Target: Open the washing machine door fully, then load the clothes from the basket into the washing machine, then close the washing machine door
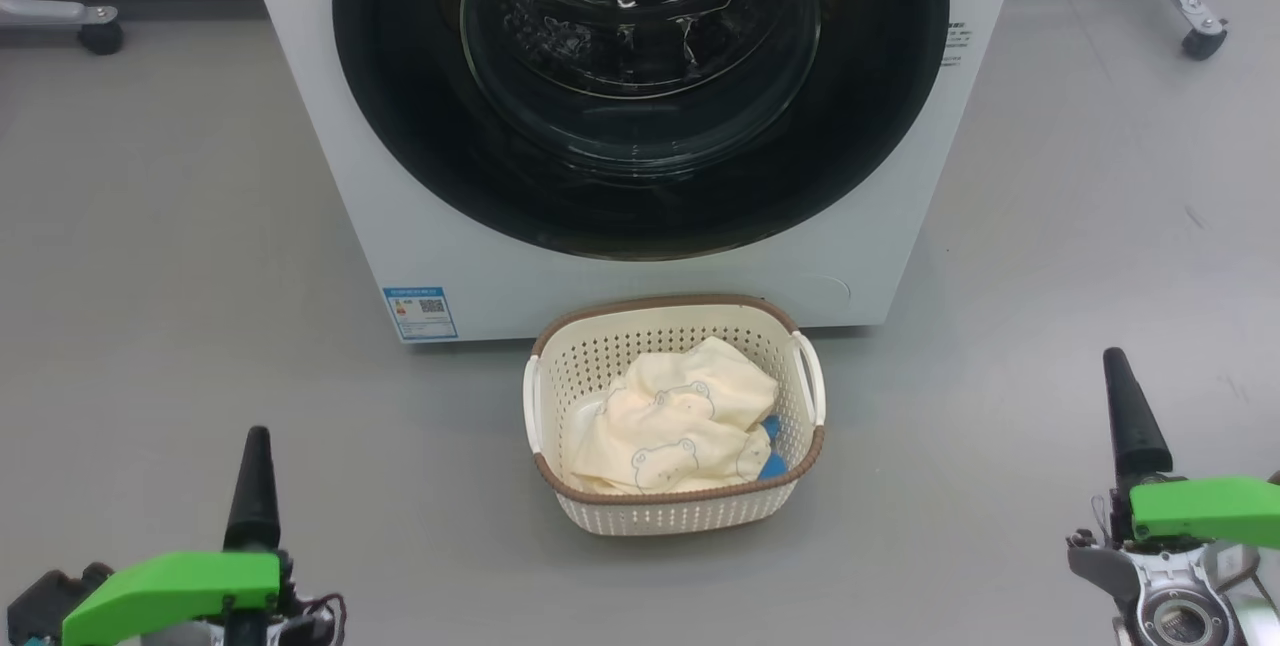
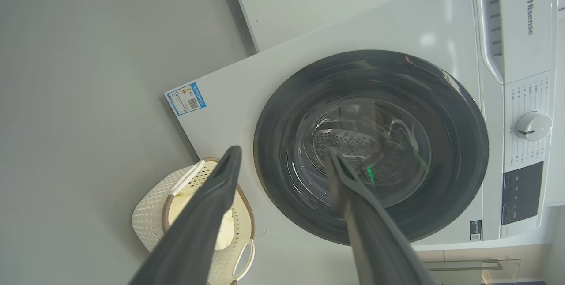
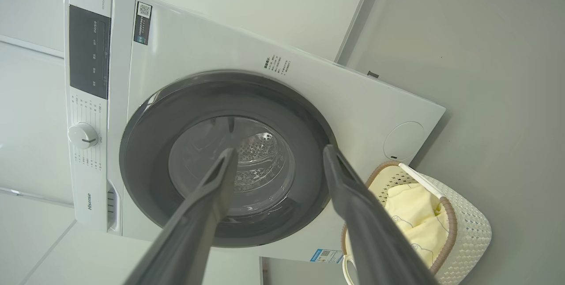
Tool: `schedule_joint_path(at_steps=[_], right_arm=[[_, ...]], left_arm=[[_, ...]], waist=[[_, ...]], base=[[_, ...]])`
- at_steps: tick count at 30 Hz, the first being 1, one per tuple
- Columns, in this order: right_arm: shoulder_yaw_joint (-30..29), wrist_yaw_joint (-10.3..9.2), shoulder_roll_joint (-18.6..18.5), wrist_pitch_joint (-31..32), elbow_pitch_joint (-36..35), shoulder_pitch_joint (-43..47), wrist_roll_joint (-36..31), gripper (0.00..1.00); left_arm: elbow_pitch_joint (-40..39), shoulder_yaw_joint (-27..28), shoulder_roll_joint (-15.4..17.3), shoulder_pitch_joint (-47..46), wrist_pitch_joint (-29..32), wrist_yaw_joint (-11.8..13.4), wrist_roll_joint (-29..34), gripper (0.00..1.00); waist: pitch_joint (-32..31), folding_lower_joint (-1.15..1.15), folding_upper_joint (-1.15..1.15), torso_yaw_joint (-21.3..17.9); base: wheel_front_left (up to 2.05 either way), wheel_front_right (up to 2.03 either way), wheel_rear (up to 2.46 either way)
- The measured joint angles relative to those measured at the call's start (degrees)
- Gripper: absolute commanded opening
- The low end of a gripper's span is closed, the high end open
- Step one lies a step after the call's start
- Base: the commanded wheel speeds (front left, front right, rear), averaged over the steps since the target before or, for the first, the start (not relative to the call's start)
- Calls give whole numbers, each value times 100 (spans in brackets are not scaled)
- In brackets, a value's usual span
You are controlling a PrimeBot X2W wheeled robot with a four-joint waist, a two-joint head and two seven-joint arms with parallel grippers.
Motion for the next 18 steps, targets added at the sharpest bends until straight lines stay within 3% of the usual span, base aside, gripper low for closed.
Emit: schedule_joint_path(at_steps=[18], right_arm=[[175,0,-14,-305,-342,-65,-1537,100]], left_arm=[[-581,-458,5,-26,-294,328,1967,100]], waist=[[-1,0,0,15]], base=[[0,0,0]])
